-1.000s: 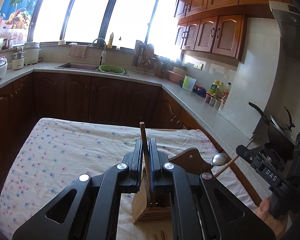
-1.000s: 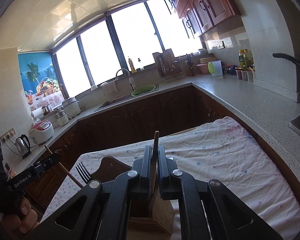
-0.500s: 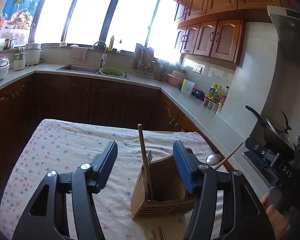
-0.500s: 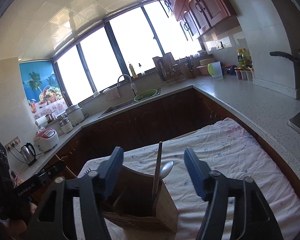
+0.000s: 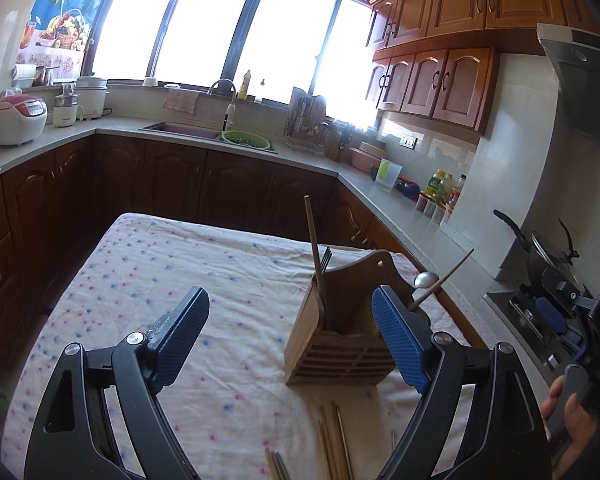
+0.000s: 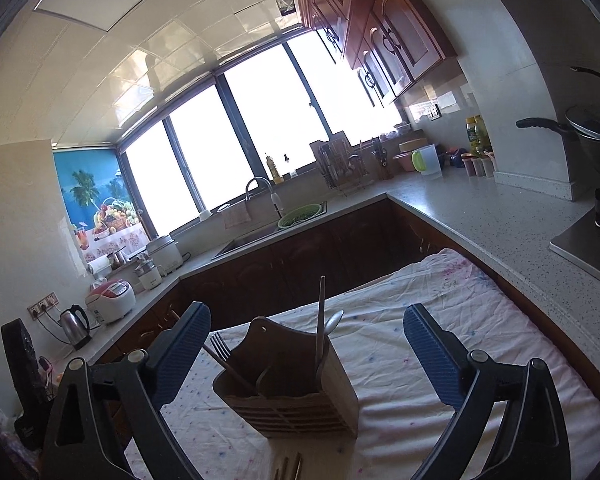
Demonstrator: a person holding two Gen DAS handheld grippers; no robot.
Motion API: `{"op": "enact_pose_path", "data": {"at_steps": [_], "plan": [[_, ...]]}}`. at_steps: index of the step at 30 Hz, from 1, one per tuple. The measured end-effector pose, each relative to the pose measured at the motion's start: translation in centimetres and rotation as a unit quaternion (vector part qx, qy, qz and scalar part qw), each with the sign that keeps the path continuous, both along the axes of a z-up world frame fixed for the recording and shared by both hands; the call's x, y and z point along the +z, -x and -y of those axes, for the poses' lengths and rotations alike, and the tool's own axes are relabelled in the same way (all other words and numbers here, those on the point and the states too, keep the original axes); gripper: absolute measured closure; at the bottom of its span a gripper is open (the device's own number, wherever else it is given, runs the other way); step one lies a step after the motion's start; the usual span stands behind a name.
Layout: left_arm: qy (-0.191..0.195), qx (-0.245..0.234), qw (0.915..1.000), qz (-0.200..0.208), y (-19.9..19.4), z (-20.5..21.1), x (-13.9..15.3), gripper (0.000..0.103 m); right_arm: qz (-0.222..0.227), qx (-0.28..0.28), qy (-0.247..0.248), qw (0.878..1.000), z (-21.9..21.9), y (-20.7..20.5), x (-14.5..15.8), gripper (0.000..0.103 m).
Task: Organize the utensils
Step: 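Open both tools to release the chopsticks into the holder, then move both tools back over the remaining chopsticks on the cloth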
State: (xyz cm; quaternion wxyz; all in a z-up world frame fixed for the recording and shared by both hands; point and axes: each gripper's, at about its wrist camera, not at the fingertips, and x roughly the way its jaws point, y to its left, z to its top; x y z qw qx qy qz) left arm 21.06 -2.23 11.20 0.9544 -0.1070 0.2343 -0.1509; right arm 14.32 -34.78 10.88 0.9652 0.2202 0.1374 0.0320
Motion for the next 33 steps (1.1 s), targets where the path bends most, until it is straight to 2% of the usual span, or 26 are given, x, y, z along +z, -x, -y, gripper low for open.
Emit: {"op": "enact_pose_path", "data": {"at_steps": [4, 12, 16, 33], "plan": [[-0.002, 0.004, 0.9998, -0.018, 1.8, -0.9, -1.7, 0.017, -0.01, -0.011, 0.003, 1.0, -0.2, 2.1, -1.3, 0.005], [-0.014, 0.007, 0.9977, -0.066, 4.2, -2.2, -5.7, 0.017, -0.068, -0.013, -0.011, 0.998, -0.6, 4.8, -5.6, 0.004], [-0.021, 0.013, 0.9959, -0.087, 4.9, -2.7, -7.2, 0.017, -0.081, -0.012, -0.015, 0.997, -0.7, 5.9, -6.7, 0.005], [-0.058, 0.013, 0.9892, -0.134, 5.7, -2.4, -9.9, 0.017, -0.127, 0.004, -0.004, 0.992, -2.6, 6.8, -9.4, 0.005]]}}
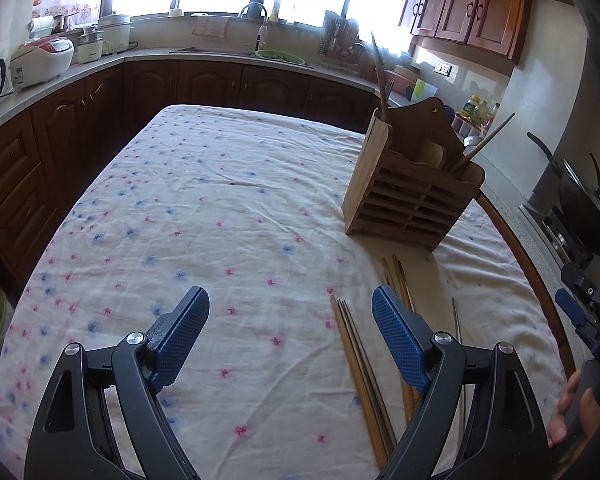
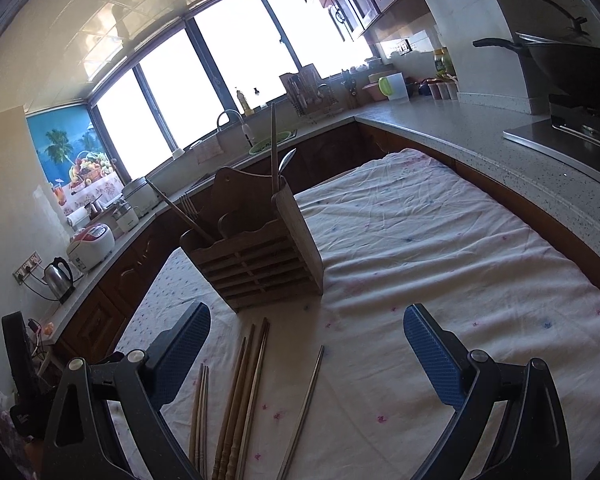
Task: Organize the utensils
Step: 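Move both tools back over the remaining chopsticks on the cloth, then grasp a chopstick with the right tool while the left tool grasps thin chopsticks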
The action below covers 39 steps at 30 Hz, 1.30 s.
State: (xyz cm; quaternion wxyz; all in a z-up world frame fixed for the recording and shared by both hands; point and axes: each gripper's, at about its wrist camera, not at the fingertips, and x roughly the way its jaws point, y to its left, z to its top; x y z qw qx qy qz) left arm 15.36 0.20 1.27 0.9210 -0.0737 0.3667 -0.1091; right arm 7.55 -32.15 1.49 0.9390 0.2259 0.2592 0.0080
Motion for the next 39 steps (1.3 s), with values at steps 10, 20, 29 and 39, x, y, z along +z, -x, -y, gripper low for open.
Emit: {"op": "enact_pose_path", "data": {"at_steps": [10, 20, 29, 39], "plan": [[-0.028, -0.021, 0.9985, -0.042, -0.9, 1.8, -2.2, 0.018, -0.031, 0.028, 0.011, 0.999, -1.5, -1.4, -1.4, 0.008], [-0.021, 0.002, 0.9976, -0.065, -1.9, 0.3, -3.3, 0.02, -0.104, 0.118, 0.046, 0.986, -6.6, -4.7, -4.4, 0.053], [-0.022, -0.002, 0.9972, -0.071, -1.8, 0.3, -3.7, 0.02, -0.161, 0.189, 0.11, 0.962, -11.9, -6.1, -7.8, 0.084], [-0.028, -0.032, 0.9957, -0.082, -2.0, 2.1, -4.5, 0.026, -0.181, 0.146, 0.1, 0.967, -6.4, -3.9, -7.8, 0.085]]}}
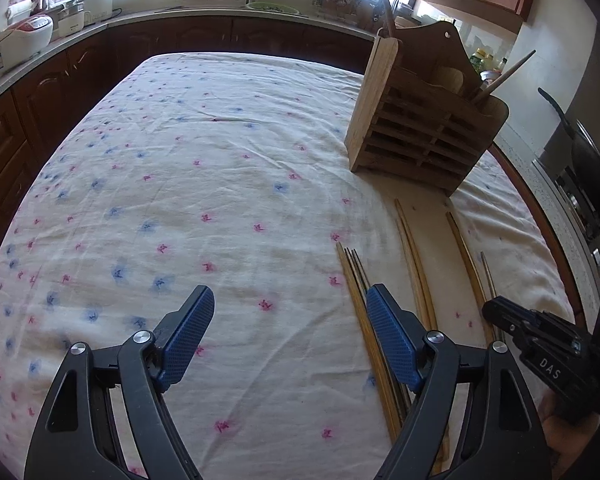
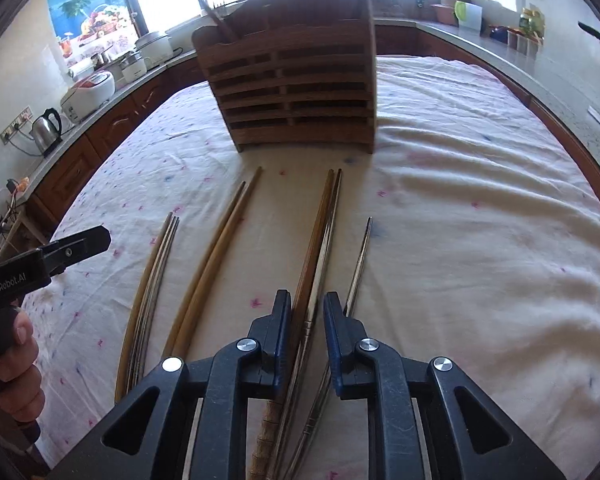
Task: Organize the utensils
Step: 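Grasp a chopstick with the right tool while the left tool grasps thin chopsticks, then lift the held chopsticks with both tools and carry them toward the holder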
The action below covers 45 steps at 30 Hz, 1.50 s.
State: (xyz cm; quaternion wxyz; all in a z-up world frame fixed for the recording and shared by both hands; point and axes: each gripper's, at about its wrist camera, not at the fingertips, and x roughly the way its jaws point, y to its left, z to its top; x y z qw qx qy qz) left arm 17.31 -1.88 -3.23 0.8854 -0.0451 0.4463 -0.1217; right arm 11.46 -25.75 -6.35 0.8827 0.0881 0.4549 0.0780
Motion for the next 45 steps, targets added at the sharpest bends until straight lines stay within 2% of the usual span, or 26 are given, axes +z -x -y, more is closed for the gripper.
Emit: {"op": "enact_pose_path", "data": {"at_steps": [2, 6, 10, 15, 17, 20, 22, 25, 28, 31, 36, 41, 45], "plan": [[-0.002, -0.007, 0.9999, -0.008, -0.3, 0.5, -0.3, 0.032, 0.001, -0.015, -0.01, 1.0, 0.9, 0.0, 0.2, 0.081], [-0.013, -0.023, 0.9995, -0.019, -0.8, 1.8, -0.7, 0.041, 0.024, -0.021, -0.03, 0.999, 1.2, -0.9, 1.5, 0.081], [-0.025, -0.035, 0.9985, -0.034, -1.7, 2.9, -1.5, 0.057, 0.026, -0.02, -0.023, 0.999, 0.5, -3.5, 1.7, 0.086], [-0.03, -0.045, 0.9981, -0.03, -2.5, 3.6, -1.7, 0.058, -0.011, -0.015, -0.01, 1.0, 0.3, -6.5, 0.1, 0.089], [-0.041, -0.051, 0.9975, -0.027, -2.8, 4.0, -1.8, 0.063, -0.017, -0.015, -0.008, 1.0, 0.5, -7.0, -0.5, 0.091], [-0.044, -0.062, 0.9968, -0.025, -3.4, 4.3, -1.8, 0.073, -0.017, -0.012, -0.012, 1.0, 0.7, -7.7, -0.5, 0.091], [-0.04, -0.069, 0.9964, -0.028, -3.8, 4.4, -1.8, 0.088, -0.016, -0.011, -0.012, 1.0, 0.7, -8.3, -0.6, 0.092], [-0.05, -0.078, 0.9953, -0.026, -3.9, 4.8, -1.8, 0.094, -0.014, -0.008, -0.003, 1.0, 0.5, -9.3, -0.7, 0.093], [-0.058, -0.084, 0.9946, -0.017, -3.5, 5.1, -1.9, 0.096, -0.009, -0.005, 0.007, 1.0, 0.0, -10.0, -0.7, 0.094], [-0.031, -0.08, 0.996, -0.025, -3.5, 4.3, -1.9, 0.098, -0.003, -0.006, 0.021, 1.0, -0.3, -9.9, -0.7, 0.096], [-0.008, -0.067, 0.9975, -0.02, -2.8, 2.7, -0.9, 0.099, 0.002, -0.015, -0.02, 1.0, 0.7, -8.7, -0.3, 0.097], [0.022, -0.059, 0.998, -0.002, -2.0, 1.2, 1.4, 0.099, 0.034, -0.018, -0.056, 0.998, 1.2, -6.2, 2.1, 0.098], [0.039, -0.057, 0.9972, 0.029, -1.2, 0.2, 4.2, 0.099, 0.069, -0.02, -0.068, 0.995, 1.6, -4.2, 5.0, 0.098]]}}
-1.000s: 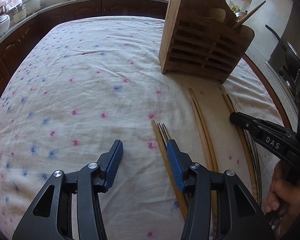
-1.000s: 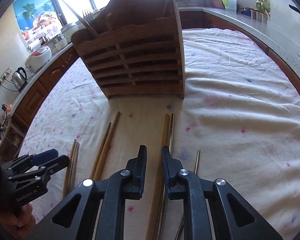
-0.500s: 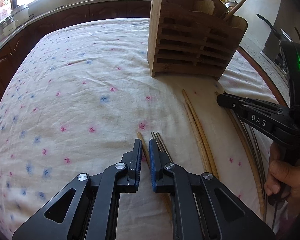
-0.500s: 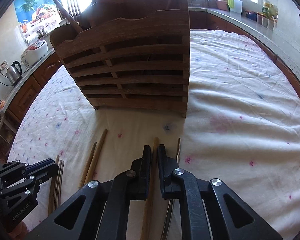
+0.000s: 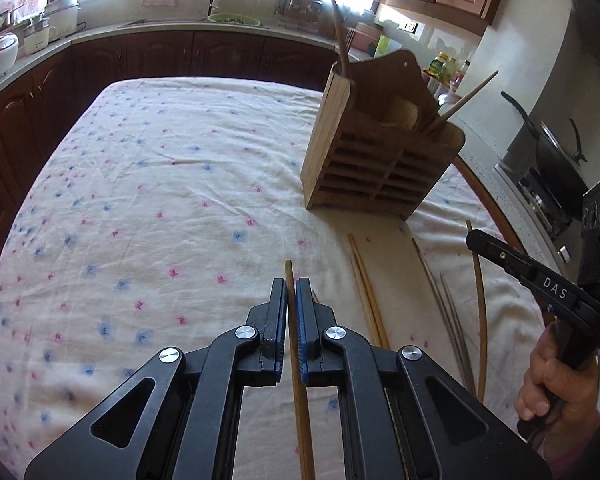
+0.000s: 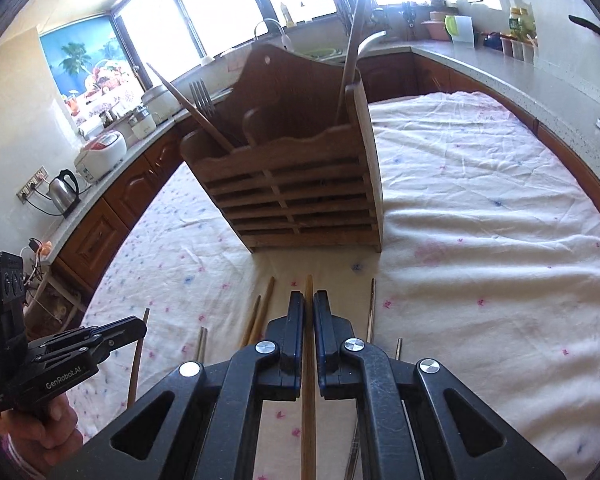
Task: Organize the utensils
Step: 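Lift the held chopsticks with both tools and carry them toward the holder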
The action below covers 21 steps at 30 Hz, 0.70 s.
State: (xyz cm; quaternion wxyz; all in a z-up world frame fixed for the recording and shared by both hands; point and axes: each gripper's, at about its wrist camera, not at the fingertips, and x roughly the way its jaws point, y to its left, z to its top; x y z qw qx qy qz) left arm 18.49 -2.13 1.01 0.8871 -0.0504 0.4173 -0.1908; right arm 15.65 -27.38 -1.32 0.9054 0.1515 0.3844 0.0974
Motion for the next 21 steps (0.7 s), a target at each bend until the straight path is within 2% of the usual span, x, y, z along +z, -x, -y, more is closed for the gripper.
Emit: {"op": "enact_pose_path", "data": {"at_steps": [12, 21], "plan": [[0.056, -0.007, 0.9953, 0.079, 2.7, -1.8, 7.9, 0.099, 0.098, -0.012, -0.013, 0.995, 1.5, 4.0, 8.5, 0.098], [0.068, -0.008, 0.9902, 0.122, 3.5, -2.3, 11.1, 0.1, 0.156, -0.024, -0.005, 0.987, 2.4, 5.0, 12.6, 0.098]]}}
